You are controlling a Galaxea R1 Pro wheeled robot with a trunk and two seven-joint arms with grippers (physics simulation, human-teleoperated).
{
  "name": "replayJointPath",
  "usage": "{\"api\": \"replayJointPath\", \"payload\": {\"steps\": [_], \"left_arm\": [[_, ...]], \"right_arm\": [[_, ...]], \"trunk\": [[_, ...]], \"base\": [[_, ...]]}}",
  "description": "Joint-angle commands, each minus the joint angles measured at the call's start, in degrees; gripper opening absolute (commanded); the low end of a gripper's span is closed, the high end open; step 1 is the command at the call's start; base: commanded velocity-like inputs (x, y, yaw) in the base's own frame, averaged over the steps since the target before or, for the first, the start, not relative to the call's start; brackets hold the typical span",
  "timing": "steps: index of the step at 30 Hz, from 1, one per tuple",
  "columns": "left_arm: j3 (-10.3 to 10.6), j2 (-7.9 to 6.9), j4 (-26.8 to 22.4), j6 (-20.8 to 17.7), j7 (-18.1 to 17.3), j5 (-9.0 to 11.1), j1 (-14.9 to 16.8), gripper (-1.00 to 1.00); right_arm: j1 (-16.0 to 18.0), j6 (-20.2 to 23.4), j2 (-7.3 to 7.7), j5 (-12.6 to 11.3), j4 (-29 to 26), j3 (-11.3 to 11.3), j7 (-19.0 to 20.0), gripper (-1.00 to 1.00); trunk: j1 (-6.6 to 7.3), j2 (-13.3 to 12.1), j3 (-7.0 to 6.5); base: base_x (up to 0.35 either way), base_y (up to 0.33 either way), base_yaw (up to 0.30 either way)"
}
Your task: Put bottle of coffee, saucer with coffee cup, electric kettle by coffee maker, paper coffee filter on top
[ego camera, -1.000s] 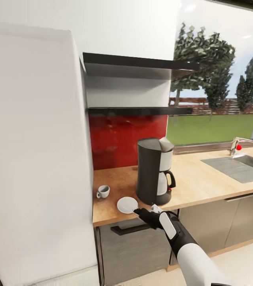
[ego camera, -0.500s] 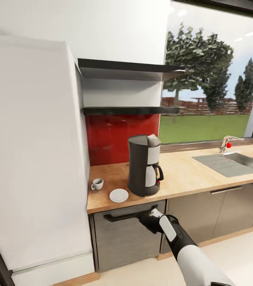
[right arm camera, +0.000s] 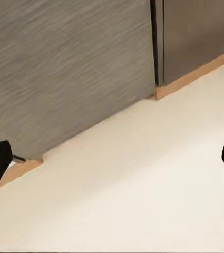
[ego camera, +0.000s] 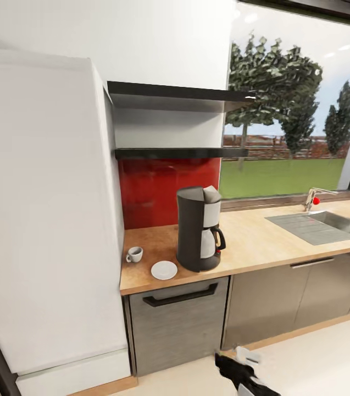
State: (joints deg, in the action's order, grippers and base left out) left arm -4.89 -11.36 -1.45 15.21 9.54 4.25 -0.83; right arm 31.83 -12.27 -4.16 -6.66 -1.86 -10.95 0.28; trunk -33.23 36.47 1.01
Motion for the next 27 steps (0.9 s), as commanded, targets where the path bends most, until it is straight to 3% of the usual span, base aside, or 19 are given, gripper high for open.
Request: {"api": "replayJointPath", "payload": {"steps": [1, 4, 7, 13, 27], "left_arm": [[-0.44, 0.03, -0.12, 0.15, -0.14, 0.25, -0.03, 1.00], [-0.43, 0.43, -0.13, 0.16, -0.14, 0.24, -0.04, 1.00], [-0.26, 1.46, -0.16, 0.17, -0.14, 0.18, -0.05, 1.00], [-0.09, 1.99, -1.52, 0.17, -0.14, 0.15, 0.03, 1.00], [-0.16, 2.82, -1.78, 0.12, -0.14, 0.01, 0.31, 1.00]], "right_arm": [[-2.42, -0.90, 1.47, 3.79, 0.24, 0.12, -1.05, 1.00], [-6.20, -1.17, 2.80, 7.88, 0.33, 0.13, -3.90, 1.00], [-10.17, -1.13, 3.34, 9.40, 0.36, 0.14, -5.87, 1.00], [-14.57, -1.14, 3.31, 9.82, 0.37, 0.14, -6.41, 1.00], [-16.10, -1.27, 2.48, 9.20, 0.20, -0.10, -6.31, 1.00]], "trunk": [[-0.02, 0.08, 0.09], [-0.02, 0.08, 0.09], [-0.02, 0.08, 0.09], [-0.02, 0.08, 0.09], [-0.02, 0.08, 0.09]], "base": [[0.000, 0.000, 0.000], [0.000, 0.000, 0.000], [0.000, 0.000, 0.000], [0.000, 0.000, 0.000], [0.000, 0.000, 0.000]]}}
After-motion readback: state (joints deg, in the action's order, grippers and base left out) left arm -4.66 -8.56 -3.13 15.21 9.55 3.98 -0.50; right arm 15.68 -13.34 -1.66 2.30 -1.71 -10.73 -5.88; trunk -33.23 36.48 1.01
